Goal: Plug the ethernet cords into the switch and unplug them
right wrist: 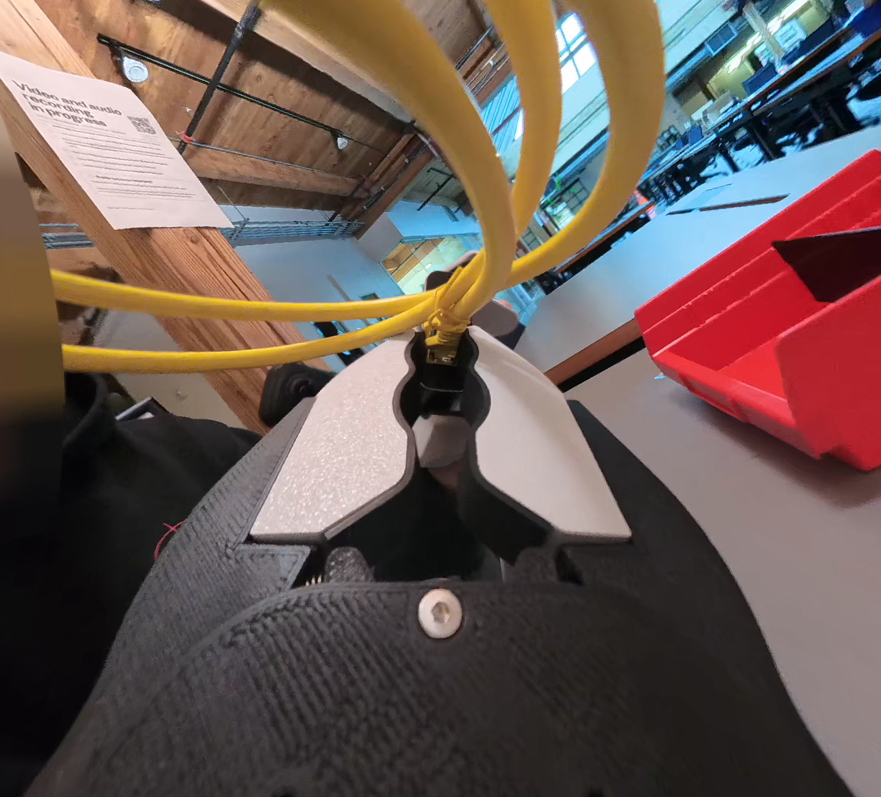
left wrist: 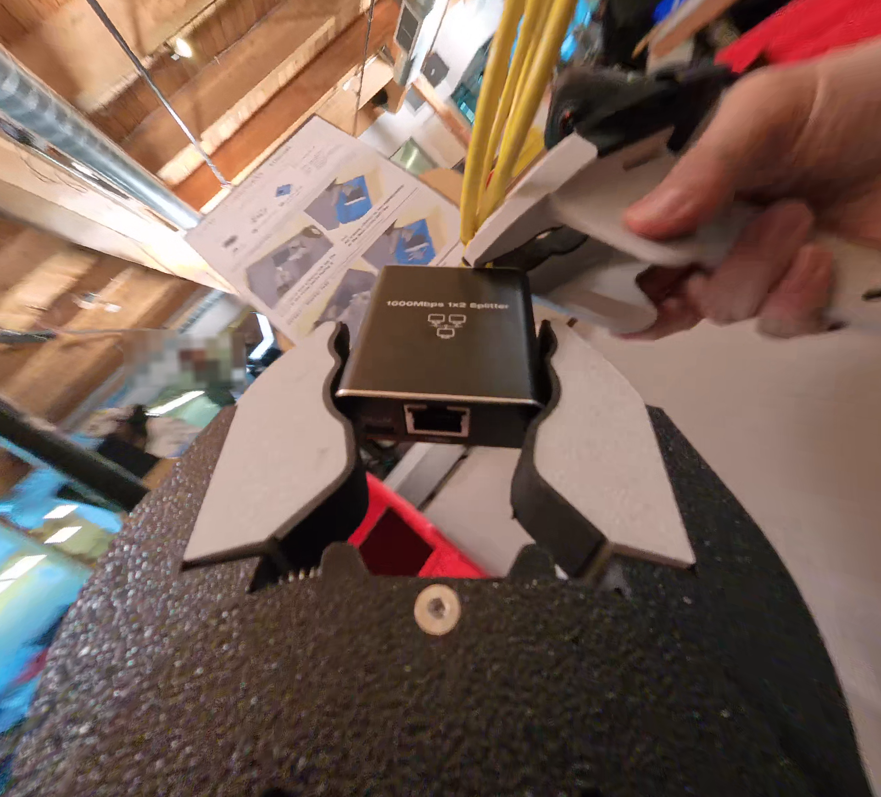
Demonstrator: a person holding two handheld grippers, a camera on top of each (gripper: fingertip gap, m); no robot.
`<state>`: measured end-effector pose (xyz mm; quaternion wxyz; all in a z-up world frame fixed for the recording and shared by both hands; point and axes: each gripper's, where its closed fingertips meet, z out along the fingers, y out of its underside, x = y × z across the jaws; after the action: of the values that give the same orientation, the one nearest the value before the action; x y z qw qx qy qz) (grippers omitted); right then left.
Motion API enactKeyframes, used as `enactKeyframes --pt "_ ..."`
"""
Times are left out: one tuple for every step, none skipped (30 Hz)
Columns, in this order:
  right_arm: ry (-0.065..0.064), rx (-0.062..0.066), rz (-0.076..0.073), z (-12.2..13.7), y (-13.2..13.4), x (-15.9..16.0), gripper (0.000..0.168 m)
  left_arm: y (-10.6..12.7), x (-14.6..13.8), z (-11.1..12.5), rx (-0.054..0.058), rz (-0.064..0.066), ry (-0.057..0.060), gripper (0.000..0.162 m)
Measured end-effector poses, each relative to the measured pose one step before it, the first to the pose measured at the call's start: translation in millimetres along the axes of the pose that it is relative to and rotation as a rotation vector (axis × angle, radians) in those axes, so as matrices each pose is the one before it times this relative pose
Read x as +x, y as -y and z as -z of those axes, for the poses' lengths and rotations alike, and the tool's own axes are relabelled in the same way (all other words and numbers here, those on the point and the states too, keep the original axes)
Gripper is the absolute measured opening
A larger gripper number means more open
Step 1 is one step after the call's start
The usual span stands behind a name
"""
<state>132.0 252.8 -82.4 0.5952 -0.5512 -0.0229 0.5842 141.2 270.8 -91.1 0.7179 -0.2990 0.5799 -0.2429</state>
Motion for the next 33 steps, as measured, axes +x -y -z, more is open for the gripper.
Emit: enactKeyframes --pt "0.0106 0.0039 -0.0239 0.30 0.10 0.78 0.015 -0.36 -0.50 0.17 -0.0142 -0.0541 0.0183 0.075" --pt "0.0103 0.0021 0.0046 -0.48 -0.03 -1.60 0.015 0.49 -0.14 0.20 -0.0016 -0.0106 0.0044 0.075" --pt "-0.0134 -0.0103 0.0227 -0.30 -0.13 0.34 0.014 -0.55 0.36 -0.25 0.0027 0.0021 0.0006 0.075" --pt "-0.0085 -0.0061 0.0124 0.05 0.02 0.52 0.014 -0.76 1.02 -0.95 0.0063 0.0433 -0.0100 0.076" --pt "-0.0056 0.0057 0.0049 0.83 0.64 1.49 0.014 -0.72 2.12 -1.86 0.0080 0.0822 -0.0253 0.076" --pt "-0.0133 0.0004 -0.0023 1.40 0.16 3.59 0.014 -2.61 2.27 -2.50 0.0010 0.0715 -0.0216 0.076" --pt "-0.0244 -0.0090 0.0228 2.26 -0.41 4.80 0.014 -4.27 2.79 -2.82 -0.0017 0.0780 -0.0244 0.075" --pt "-0.0176 -0.0027 0.0012 2.04 0.06 3.77 0.015 -2.65 2.10 -2.21 0.0080 0.0869 -0.0278 0.075" --pt "-0.0087 -0.0086 0.0008 0.98 -0.59 1.77 0.015 -1.86 0.41 -0.60 0.0001 0.0187 -0.0065 0.075" --pt "-0.0093 -0.0083 0.0016 0.54 -0.43 1.14 0.015 -1.67 -1.09 0.13 -0.0160 -0.0794 0.0263 0.076" --pt "0.0213 -0.0003 -0.0127 0.03 -0.25 -1.98 0.014 1.17 -1.54 1.04 -0.0217 -0.0982 0.0315 0.076" --pt "0.0258 0.0098 -0.0284 -0.65 0.75 -2.98 0.014 3.31 -2.07 1.59 -0.0126 -0.0810 0.0276 0.076" --pt "0.0238 0.0011 -0.0150 -1.00 0.03 -3.13 0.014 2.08 -1.08 1.28 -0.0029 -0.0430 0.0105 0.076" --pt "-0.0010 -0.0053 -0.0010 -0.11 -0.59 0.29 0.014 -0.19 -0.16 0.59 0.0026 -0.0055 -0.0026 0.076" --pt "-0.0003 0.0029 -0.0055 -0.45 -0.45 0.64 0.014 -0.85 0.45 0.15 0.0026 0.0152 -0.0042 0.076" --pt "-0.0054 0.0045 -0.0079 0.88 0.25 2.07 0.014 -0.68 1.63 -0.93 0.0051 0.0581 -0.0181 0.075" --pt "0.0049 0.0100 -0.0179 1.01 0.95 0.94 0.014 0.26 1.93 -1.39 0.0171 0.1033 -0.0316 0.075" --pt "-0.0111 0.0045 0.0146 0.52 0.58 1.66 0.015 -0.87 1.25 -1.43 0.0150 0.0967 -0.0273 0.075" --pt "-0.0208 -0.0057 0.0134 0.84 0.08 2.38 0.015 -1.06 0.98 -1.00 0.0135 0.0667 -0.0200 0.075" --pt "-0.0006 -0.0046 0.0004 0.31 0.01 -0.47 0.015 -0.24 0.50 -0.15 0.0043 0.0142 -0.0043 0.075" --pt "-0.0077 -0.0057 0.0131 0.53 -0.28 1.11 0.015 -1.88 -0.86 -0.03 -0.0233 -0.0777 0.0247 0.075" --pt "0.0127 0.0042 -0.0193 -0.06 0.02 -1.55 0.014 -0.01 -1.63 1.13 -0.0230 -0.1198 0.0360 0.075" --pt "0.0141 -0.0061 0.0006 -0.31 -0.97 -1.41 0.014 0.47 -1.74 1.43 -0.0256 -0.0972 0.0248 0.076" --pt "0.0053 -0.0024 -0.0030 -0.79 -0.28 -0.79 0.014 0.02 -1.68 1.36 -0.0121 -0.0650 0.0177 0.076" --pt "-0.0003 -0.0117 0.0085 -0.95 -1.32 -0.63 0.014 -0.63 -0.81 0.89 -0.0013 -0.0240 0.0050 0.075" --pt "-0.0088 -0.0056 0.0087 0.01 -0.36 0.96 0.014 -0.57 0.31 0.00 0.0007 0.0156 -0.0099 0.076" --pt "0.0048 0.0040 -0.0029 0.03 0.30 -0.45 0.014 0.98 0.86 -0.45 0.0118 0.0547 -0.0185 0.075" --pt "-0.0039 0.0002 0.0005 0.65 0.70 0.28 0.014 1.15 1.95 -1.11 0.0171 0.1054 -0.0341 0.075" --pt "-0.0126 0.0003 0.0178 0.79 0.99 0.63 0.014 0.86 2.09 -1.53 0.0222 0.1119 -0.0334 0.075" --pt "-0.0119 0.0050 0.0132 0.62 0.74 0.76 0.015 -1.04 0.79 -1.44 0.0018 0.0397 -0.0094 0.075" --pt "-0.0023 0.0089 -0.0028 0.74 0.37 0.88 0.015 -0.95 -0.26 -0.70 -0.0182 -0.0494 0.0186 0.075" --pt "0.0361 0.0002 -0.0229 0.54 -0.44 -2.34 0.015 2.31 0.32 0.81 -0.0105 -0.0687 0.0231 0.075" --pt "0.0426 -0.0046 -0.0185 0.99 -0.28 -3.53 0.015 3.30 0.37 0.71 -0.0038 -0.0440 0.0142 0.075"
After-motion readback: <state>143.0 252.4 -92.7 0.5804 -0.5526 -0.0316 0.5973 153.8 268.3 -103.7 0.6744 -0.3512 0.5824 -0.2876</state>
